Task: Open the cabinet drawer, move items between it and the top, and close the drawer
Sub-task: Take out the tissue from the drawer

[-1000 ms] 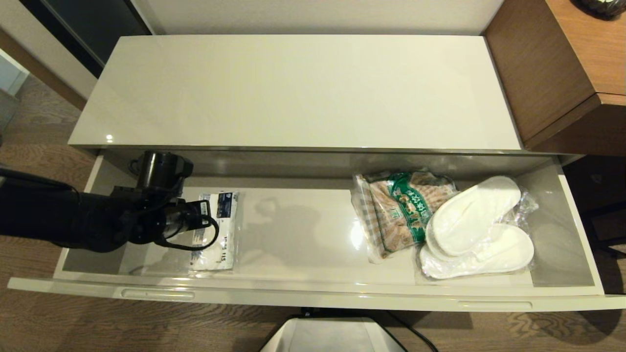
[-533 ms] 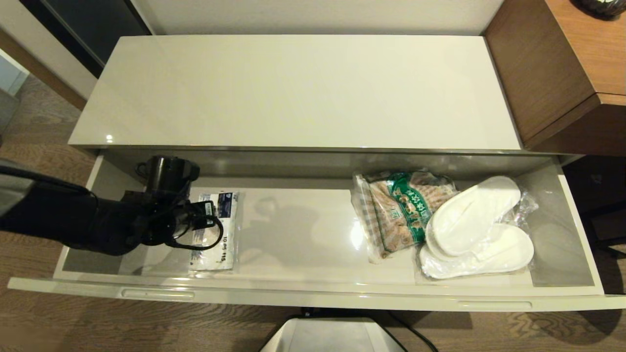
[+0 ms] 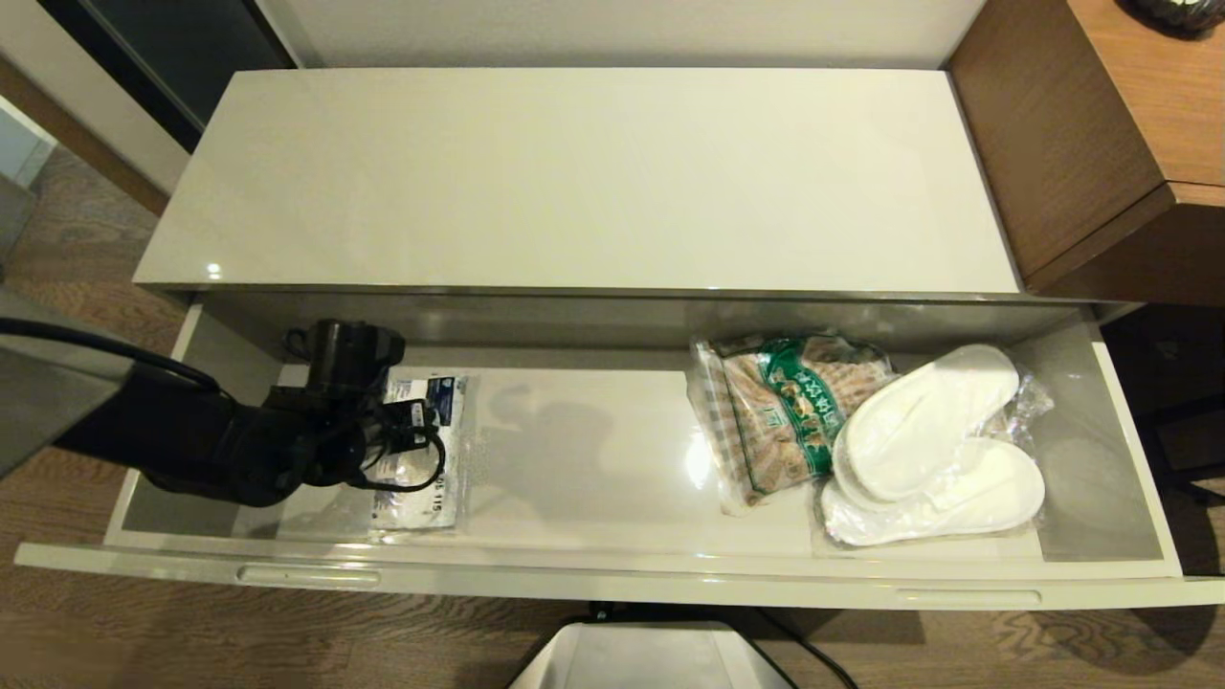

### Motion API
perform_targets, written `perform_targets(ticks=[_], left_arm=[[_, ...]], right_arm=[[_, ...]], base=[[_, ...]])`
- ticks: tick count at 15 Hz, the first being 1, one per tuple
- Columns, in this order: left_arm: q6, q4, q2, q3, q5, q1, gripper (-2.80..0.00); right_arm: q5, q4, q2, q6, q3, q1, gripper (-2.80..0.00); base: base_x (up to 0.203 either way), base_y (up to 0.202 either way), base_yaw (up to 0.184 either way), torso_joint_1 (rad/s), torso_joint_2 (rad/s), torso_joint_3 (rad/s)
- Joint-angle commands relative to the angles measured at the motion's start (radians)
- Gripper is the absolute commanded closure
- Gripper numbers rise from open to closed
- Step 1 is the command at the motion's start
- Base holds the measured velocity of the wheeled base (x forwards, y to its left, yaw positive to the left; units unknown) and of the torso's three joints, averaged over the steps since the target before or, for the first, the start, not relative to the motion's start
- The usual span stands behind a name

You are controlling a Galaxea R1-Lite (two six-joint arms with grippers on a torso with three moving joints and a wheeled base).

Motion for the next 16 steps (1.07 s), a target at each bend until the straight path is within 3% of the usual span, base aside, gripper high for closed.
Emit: perform_targets(ticks=[1,10,16], left_arm=[[-0.001,-0.003,0.044,-0.030,0.004,0.000,-2.80],[0.014,-0.008,0.156,-0.130,-0.003,0.000,-2.80],[0.076,-0.112,0.247,-0.157,-0.021,0.003,-2.80]], right_arm=[[0.000,-0.001,-0.015,0.000,0.003,0.000,0.00],[0.000,-0.001,-0.014,0.000,0.002,0.002,0.00],[0.000,-0.001,-0.016,0.000,0.003,0.002,0.00]], base=[[0.000,0.000,0.000,0.000,0.00,0.000],[0.000,0.000,0.000,0.000,0.00,0.000],[0.000,0.000,0.000,0.000,0.00,0.000]])
